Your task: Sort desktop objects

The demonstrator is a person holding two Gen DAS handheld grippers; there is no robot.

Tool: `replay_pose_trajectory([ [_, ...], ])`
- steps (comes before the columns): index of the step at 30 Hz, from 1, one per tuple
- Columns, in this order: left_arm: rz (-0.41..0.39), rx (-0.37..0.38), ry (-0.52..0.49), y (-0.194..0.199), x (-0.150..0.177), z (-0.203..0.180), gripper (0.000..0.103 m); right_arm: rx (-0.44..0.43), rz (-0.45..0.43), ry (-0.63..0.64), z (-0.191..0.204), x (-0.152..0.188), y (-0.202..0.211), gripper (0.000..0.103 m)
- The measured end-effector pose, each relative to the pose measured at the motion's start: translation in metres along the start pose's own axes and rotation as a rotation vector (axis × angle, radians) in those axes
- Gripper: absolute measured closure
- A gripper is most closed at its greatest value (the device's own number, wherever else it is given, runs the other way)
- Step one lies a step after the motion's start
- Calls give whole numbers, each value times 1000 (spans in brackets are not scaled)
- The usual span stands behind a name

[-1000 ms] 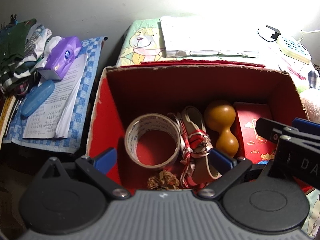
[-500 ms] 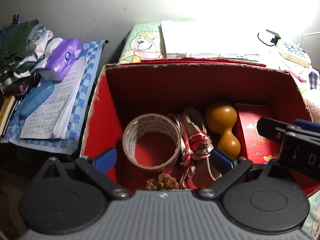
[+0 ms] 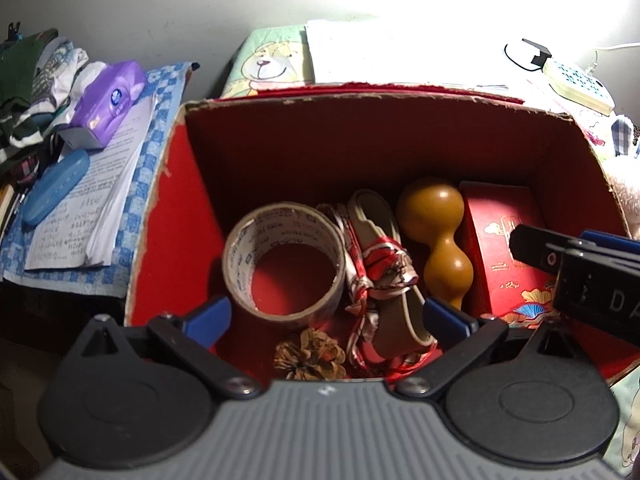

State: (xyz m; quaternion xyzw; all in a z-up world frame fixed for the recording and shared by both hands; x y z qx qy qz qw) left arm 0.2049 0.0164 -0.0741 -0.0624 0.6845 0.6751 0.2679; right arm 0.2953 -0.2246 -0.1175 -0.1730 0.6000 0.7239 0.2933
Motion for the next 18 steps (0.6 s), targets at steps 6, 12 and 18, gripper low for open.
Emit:
replay_pose_trajectory([
  [6, 18, 3, 29, -4, -1, 4, 1, 9, 11, -26, -7, 1, -3, 36],
  [12, 22, 2, 17, -4, -1, 0, 1, 15, 10, -21, -8, 1, -2, 37],
  [18, 15, -23, -3, -4, 0, -6, 1, 16, 8, -11, -8, 1, -2, 37],
])
Point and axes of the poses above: each gripper's, at about its wrist camera, not at the fingertips, and y roughly against the way its jaws point, z to its left, x to its underside, the point moved 3 cm from there along -y, roughly the way its jaws point, and after that the axes turned 3 degrees about -x, right-handed, at the moved point
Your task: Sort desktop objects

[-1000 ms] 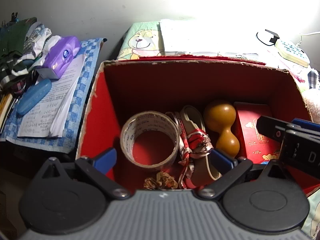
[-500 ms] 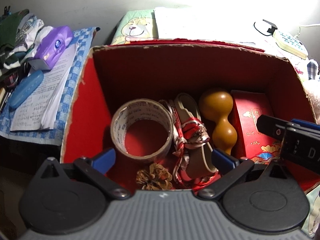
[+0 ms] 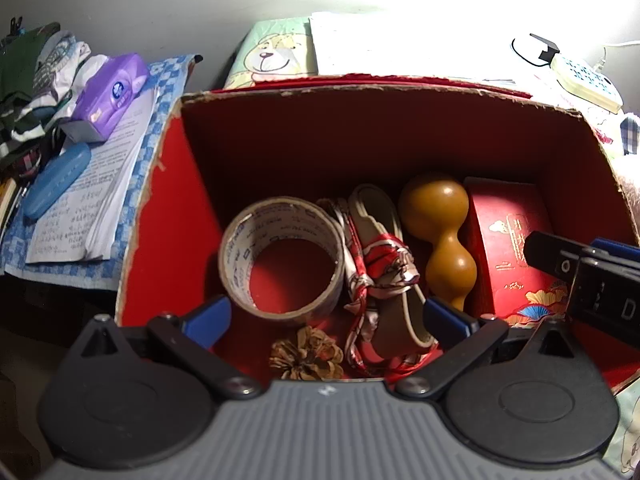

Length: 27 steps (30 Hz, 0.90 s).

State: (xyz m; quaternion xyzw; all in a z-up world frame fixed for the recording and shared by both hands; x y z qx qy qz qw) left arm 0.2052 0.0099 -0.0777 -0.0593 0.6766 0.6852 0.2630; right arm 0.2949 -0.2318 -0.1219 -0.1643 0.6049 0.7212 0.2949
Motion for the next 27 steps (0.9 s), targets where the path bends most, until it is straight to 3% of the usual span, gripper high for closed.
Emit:
replay_pose_trajectory([
  [27, -64, -21, -14, 5, 2, 3, 1, 11, -5, 14, 2, 1, -1, 37],
])
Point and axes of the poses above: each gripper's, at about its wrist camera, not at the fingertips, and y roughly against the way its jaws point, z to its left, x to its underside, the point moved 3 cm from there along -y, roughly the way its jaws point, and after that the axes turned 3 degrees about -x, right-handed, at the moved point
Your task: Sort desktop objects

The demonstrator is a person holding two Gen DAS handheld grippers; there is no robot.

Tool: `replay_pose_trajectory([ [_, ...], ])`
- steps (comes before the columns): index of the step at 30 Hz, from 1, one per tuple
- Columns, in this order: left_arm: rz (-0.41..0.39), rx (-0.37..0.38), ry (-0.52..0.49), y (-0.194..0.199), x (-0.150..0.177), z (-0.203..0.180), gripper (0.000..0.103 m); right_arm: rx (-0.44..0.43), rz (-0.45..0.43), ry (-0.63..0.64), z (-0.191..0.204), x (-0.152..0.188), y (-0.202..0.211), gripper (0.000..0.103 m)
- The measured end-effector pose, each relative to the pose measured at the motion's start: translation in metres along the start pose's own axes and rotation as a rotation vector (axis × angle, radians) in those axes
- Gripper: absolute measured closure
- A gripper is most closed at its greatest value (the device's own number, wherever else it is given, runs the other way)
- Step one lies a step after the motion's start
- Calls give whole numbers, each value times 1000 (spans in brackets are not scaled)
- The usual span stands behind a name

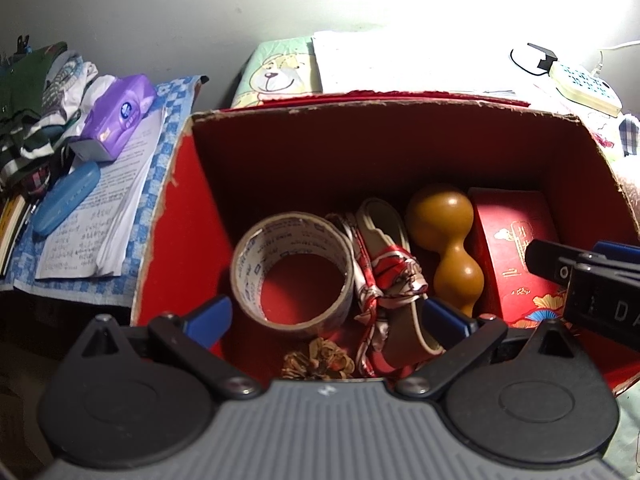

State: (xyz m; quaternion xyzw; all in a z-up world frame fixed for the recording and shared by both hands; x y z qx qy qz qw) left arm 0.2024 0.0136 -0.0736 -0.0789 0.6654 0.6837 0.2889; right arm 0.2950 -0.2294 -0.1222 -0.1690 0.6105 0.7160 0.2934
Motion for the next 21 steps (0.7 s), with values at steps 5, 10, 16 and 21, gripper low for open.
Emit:
replay_pose_trajectory([
  [5, 1, 1, -4, 0, 0, 0, 1, 1, 0, 1, 0, 0, 0, 37],
  [10, 5, 4, -4, -2, 1, 0, 1, 0, -1, -1, 1, 0, 0, 37],
  [16, -21, -11, 4, 2, 0, 2, 2, -4, -5, -4, 1, 0, 1, 37],
  [21, -10, -16, 4, 0, 1, 2, 2, -3, -6, -3, 0, 0, 0, 37],
])
Point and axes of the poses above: each gripper's, at about its wrist camera, not at the fingertips, and y roughly against the way its jaws point, z to its left, x to its underside, the point moved 3 cm from there along -y, roughly the way its jaws point, and after that the axes turned 3 degrees about -x, right-handed, at the moved point
